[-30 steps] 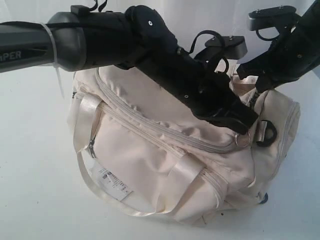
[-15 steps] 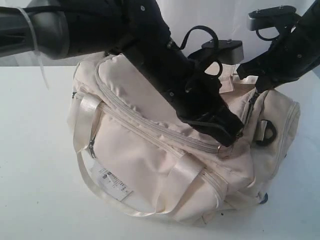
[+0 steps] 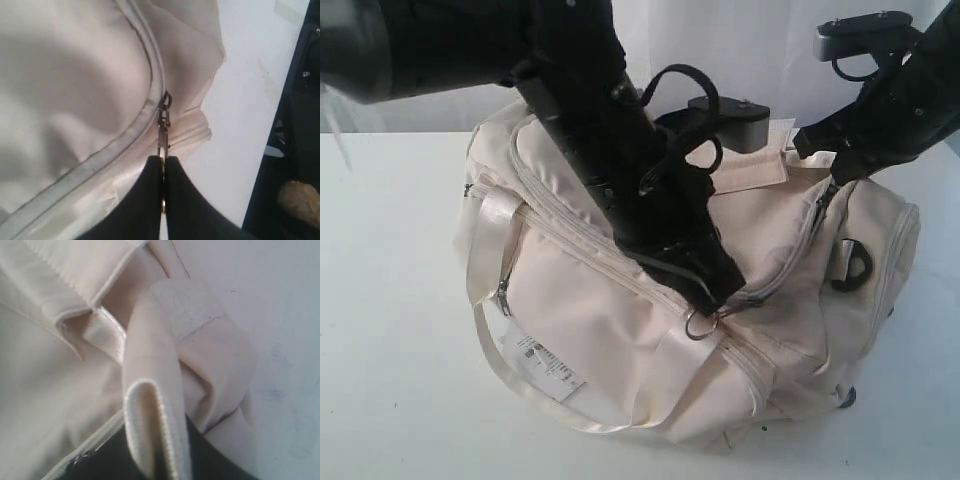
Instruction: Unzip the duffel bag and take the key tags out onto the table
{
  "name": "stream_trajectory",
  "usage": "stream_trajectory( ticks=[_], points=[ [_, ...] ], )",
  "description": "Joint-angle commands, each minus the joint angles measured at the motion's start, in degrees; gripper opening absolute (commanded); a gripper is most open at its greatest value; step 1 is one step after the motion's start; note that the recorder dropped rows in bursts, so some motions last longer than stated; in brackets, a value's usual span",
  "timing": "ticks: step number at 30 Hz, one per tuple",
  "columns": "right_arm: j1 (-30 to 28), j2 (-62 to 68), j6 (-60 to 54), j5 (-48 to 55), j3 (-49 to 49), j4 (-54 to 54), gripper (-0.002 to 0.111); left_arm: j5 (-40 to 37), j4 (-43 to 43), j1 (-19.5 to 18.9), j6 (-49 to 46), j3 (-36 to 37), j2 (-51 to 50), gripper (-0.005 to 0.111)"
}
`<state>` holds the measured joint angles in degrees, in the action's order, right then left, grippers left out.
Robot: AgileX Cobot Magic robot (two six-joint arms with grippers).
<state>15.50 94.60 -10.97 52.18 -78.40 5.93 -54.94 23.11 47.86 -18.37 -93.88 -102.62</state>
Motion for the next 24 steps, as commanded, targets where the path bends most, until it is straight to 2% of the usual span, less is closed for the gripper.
stream_trajectory(
  ticks=[1,12,17,24],
  points=[
    [-0.2,-1.5,0.3,-1.0,-0.5,-0.1,0.000,-2.2,-5.4,0.2,3.0,2.5,3.1,0.000],
    [-0.2,-1.5,0.3,-0.9,-0.4,-0.1,0.000,0.5,-19.0,0.2,8.7,6.6,6.4,0.000],
    [-0.2,-1.5,0.3,-0.8,-0.4,-0.1,0.000,-0.9,-27.5,0.2,11.3,7.5,6.7,0.000],
    [-0.2,-1.3,-0.8,-0.8,-0.4,-0.2,0.000,-0.1,-33.9,0.2,12.6,7.5,8.2,0.000]
  ],
)
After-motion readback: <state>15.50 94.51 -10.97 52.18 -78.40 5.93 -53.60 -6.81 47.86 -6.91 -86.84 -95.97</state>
